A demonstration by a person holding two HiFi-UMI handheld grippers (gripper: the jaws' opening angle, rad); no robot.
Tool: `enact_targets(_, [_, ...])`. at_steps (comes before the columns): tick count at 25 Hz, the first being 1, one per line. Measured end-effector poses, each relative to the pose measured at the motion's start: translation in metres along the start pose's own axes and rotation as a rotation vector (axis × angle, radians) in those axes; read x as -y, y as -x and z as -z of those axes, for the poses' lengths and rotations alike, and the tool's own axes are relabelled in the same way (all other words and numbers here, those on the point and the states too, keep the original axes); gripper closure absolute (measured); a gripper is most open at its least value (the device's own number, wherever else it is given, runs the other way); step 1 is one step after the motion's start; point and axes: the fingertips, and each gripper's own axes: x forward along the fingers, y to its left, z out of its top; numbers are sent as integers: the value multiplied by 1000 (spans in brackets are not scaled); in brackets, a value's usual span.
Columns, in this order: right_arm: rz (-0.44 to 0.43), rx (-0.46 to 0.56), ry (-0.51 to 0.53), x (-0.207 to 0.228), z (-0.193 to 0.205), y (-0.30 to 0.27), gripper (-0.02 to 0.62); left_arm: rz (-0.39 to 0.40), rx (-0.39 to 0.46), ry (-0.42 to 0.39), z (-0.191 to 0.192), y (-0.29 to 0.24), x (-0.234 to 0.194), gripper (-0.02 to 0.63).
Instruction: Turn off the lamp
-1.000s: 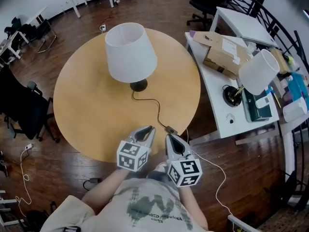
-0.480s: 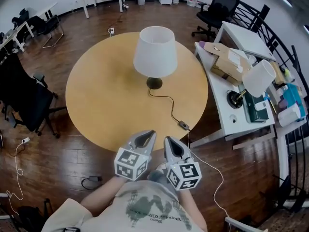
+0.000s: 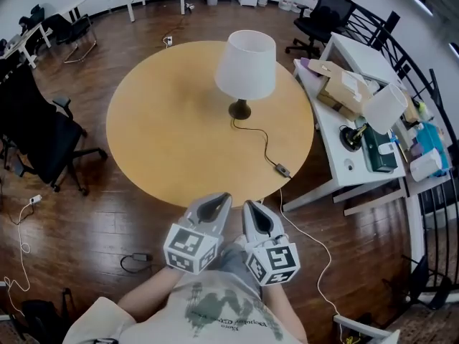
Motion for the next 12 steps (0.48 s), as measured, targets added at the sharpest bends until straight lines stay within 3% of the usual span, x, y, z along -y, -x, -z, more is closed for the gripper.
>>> enact_targets(12, [2,32,25,-31,4,19,595,-18,37,-11,2,37,2,600])
